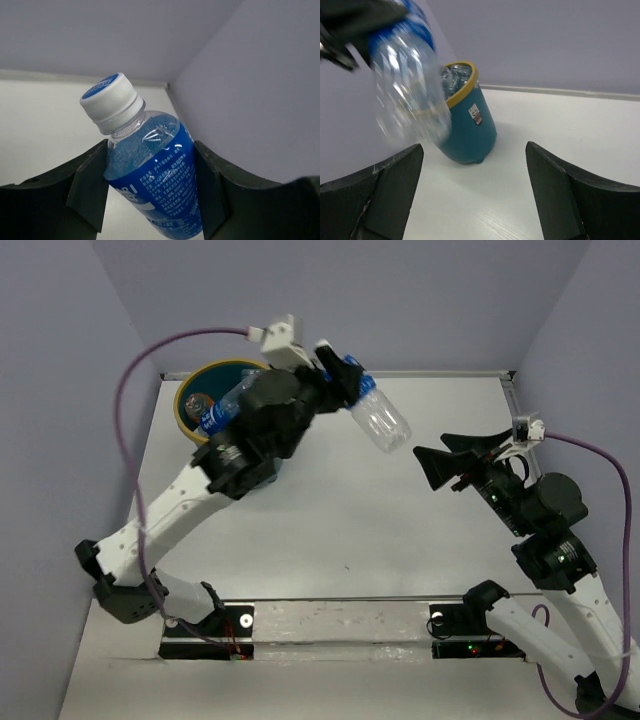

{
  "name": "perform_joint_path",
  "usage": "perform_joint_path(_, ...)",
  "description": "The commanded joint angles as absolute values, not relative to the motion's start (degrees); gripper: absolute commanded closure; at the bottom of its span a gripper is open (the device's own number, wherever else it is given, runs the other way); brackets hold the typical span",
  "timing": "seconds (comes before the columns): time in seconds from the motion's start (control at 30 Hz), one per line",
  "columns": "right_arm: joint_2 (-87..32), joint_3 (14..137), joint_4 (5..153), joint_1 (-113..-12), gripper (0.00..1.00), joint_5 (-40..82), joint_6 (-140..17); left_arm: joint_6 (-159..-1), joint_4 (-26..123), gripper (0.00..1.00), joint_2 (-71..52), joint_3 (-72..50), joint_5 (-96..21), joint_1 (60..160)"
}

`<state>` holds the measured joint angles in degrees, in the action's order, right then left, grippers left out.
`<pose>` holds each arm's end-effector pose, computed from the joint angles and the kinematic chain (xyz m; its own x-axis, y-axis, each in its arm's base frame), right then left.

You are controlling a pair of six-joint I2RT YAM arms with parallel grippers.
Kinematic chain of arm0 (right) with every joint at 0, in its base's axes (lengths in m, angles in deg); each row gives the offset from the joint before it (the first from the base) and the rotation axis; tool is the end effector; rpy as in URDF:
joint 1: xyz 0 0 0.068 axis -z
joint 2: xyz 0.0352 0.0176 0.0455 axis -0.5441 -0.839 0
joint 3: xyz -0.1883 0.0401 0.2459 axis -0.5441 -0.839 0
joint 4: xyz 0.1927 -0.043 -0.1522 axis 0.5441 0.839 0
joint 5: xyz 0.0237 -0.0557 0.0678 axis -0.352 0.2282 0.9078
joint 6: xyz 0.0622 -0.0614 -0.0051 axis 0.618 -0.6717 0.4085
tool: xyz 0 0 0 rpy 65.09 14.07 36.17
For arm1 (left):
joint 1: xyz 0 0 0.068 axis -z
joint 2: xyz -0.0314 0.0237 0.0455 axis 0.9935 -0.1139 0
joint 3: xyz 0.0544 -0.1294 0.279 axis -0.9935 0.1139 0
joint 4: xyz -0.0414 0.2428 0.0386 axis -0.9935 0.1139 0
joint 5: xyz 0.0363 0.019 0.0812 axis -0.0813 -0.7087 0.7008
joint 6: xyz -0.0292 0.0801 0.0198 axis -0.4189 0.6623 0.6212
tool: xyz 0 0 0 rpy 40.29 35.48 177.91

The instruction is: Put the plastic bottles in the bin

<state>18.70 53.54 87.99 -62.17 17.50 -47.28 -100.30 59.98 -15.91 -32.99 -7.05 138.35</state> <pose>0.1034 0.0645 0.4424 -0.0723 0.3741 -0.9246 -0.5643 0.7490 0.3472 0.2192 -0.2604 0.5283 -0.2585 -0.4723 -0.8427 0.4720 0.6993 -0.5368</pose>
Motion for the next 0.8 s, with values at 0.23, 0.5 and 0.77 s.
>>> perform_joint_path(0.23,13.9,48.5,77.8,-61.8,0.14,35.4,-40.4,-75.6,68.2,0.76,-11.3,-51.1,19.6,108.7)
perform_joint_path(0.5,11.8,46.6,77.7,-61.8,0.14,37.3,-42.6,-59.4,55.1,0.76,-20.4,-53.1,29.1,105.3)
perform_joint_path(0.77,9.4,44.5,75.5,-61.8,0.14,38.6,-43.1,-46.8,41.0,0.76,-27.1,-44.5,34.5,105.3)
